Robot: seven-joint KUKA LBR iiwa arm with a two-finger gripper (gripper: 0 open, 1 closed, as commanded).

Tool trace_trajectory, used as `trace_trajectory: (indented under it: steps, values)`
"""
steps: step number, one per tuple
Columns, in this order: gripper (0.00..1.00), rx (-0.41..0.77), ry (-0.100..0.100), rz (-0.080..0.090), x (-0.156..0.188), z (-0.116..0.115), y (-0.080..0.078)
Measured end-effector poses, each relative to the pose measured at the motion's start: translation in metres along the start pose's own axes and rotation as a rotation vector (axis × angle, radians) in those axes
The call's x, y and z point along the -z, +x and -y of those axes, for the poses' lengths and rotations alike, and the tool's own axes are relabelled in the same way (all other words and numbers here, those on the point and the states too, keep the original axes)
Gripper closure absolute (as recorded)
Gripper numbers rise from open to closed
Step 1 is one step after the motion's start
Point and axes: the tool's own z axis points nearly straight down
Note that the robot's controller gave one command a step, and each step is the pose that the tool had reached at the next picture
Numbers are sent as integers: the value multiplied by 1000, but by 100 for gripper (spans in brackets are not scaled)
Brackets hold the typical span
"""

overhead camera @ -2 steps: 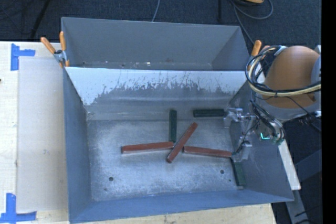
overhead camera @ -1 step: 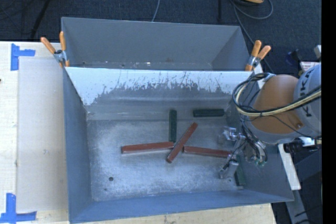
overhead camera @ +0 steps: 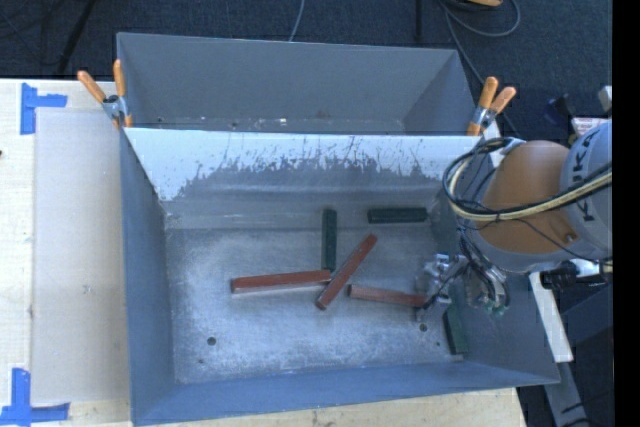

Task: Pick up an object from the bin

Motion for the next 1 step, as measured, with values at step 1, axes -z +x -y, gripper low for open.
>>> trace_trajectory:
  steps: [1]
  values:
    - [100,-3,0,10,144,8,1]
